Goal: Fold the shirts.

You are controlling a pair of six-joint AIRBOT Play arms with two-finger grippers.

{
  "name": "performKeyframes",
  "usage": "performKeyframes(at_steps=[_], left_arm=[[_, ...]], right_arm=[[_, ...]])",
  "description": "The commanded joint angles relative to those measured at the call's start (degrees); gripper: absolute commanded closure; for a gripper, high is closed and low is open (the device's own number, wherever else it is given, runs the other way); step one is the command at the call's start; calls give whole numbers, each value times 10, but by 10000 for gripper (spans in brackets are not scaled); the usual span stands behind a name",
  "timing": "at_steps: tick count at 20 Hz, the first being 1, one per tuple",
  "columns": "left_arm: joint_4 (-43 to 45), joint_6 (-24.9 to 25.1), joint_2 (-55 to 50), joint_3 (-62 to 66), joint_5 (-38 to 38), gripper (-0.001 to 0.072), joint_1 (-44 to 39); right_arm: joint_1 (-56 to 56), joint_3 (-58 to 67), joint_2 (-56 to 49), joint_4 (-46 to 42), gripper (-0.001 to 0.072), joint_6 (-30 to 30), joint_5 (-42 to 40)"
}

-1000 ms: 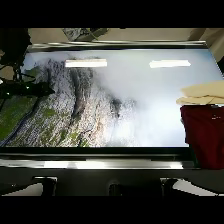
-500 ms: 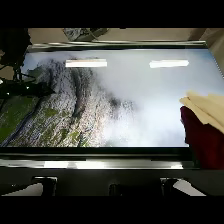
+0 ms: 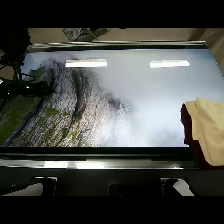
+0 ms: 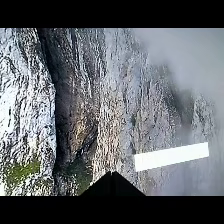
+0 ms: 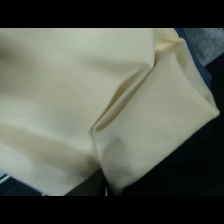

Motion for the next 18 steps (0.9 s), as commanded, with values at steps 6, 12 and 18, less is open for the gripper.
performKeyframes(at_steps=[6, 12, 18], left_arm=[[5, 0, 8, 100, -28, 677, 0], [462, -228, -2, 237, 32, 676, -131], [426, -262, 21, -26, -129, 106, -187]], right_arm=[[28, 198, 5, 46, 87, -142, -173], [381, 355, -9, 89, 89, -119, -370], [621, 283, -189, 92, 90, -47, -92]])
